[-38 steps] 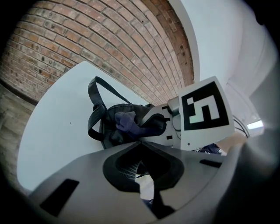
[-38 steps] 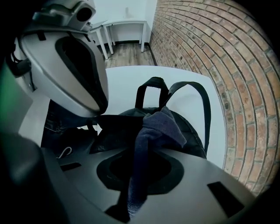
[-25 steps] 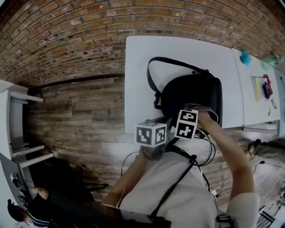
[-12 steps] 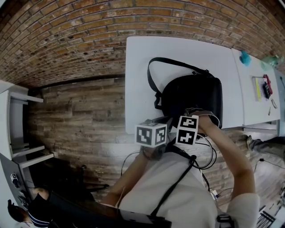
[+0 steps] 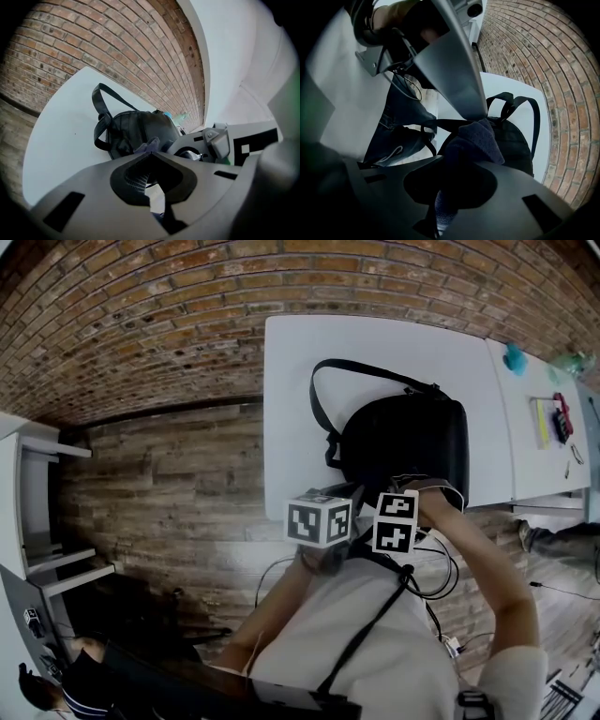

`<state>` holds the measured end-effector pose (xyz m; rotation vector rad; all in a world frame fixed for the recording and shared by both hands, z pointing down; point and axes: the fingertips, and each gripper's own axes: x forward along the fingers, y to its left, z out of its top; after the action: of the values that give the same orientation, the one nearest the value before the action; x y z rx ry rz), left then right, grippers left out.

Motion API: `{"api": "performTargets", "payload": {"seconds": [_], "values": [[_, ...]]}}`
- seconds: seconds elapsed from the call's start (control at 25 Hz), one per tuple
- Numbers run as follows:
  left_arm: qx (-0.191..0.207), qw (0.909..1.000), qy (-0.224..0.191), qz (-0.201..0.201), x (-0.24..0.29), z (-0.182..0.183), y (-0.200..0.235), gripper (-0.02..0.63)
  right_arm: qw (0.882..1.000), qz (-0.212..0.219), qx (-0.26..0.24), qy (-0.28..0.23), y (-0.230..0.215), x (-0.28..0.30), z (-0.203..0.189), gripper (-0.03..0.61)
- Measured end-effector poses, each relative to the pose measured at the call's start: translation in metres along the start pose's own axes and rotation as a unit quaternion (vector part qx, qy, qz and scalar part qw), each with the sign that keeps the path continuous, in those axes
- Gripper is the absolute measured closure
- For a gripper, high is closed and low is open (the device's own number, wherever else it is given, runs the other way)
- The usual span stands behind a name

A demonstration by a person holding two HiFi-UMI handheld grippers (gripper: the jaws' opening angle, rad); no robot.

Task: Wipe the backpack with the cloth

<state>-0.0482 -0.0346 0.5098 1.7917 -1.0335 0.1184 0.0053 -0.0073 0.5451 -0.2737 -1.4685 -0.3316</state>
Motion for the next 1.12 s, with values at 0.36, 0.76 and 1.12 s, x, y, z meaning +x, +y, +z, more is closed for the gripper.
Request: {"api": "performTargets", "payload": {"seconds": [0.36, 0.76, 1.12], "values": [[0.001, 0.9999, 0.012, -0.006, -0.002, -0.007, 0.002, 0.609, 1.000, 0.017, -0.002, 0.001, 0.015, -0.005, 0.003, 0.523], [0.003, 1.0000, 0.004, 0.003, -0.009, -0.009, 0.009, 0.609, 0.995, 0.002, 0.091, -0.047, -0.002, -0.020, 0.000, 0.523], [0.013, 0.9998, -0.002, -0.011, -0.012, -0.003, 0.006, 0.609, 0.931, -0.032, 0.313, -0.183, -0.025, -0.038, -0.004, 0.523]]}}
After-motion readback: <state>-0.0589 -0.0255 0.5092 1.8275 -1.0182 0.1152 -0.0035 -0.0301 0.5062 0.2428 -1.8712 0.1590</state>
